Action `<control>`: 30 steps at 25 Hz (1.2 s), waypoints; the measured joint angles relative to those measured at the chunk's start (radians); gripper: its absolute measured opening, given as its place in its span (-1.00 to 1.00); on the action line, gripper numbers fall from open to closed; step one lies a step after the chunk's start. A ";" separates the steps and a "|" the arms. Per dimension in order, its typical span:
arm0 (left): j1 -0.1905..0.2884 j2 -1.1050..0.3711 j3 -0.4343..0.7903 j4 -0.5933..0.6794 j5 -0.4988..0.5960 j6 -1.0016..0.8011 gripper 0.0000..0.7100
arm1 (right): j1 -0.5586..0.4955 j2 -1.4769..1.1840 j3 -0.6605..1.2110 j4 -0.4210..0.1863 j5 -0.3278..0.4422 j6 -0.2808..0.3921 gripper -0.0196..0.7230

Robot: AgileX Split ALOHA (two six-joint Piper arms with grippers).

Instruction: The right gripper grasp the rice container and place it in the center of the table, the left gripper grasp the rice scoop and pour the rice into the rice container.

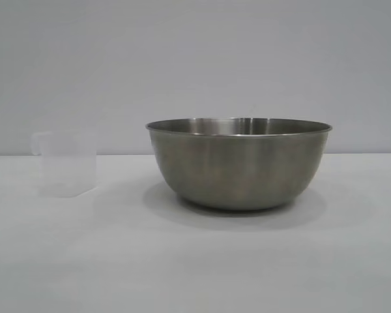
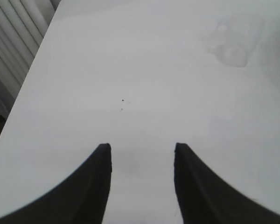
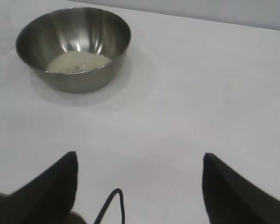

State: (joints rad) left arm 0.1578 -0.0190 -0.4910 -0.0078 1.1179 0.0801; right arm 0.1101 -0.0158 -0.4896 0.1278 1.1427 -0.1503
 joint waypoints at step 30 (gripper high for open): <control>0.000 0.000 0.000 0.000 0.000 0.000 -0.25 | -0.046 0.000 0.000 0.000 0.000 0.000 0.38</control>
State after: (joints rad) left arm 0.1578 -0.0190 -0.4910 -0.0078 1.1179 0.0801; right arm 0.0644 -0.0158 -0.4896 0.1278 1.1427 -0.1503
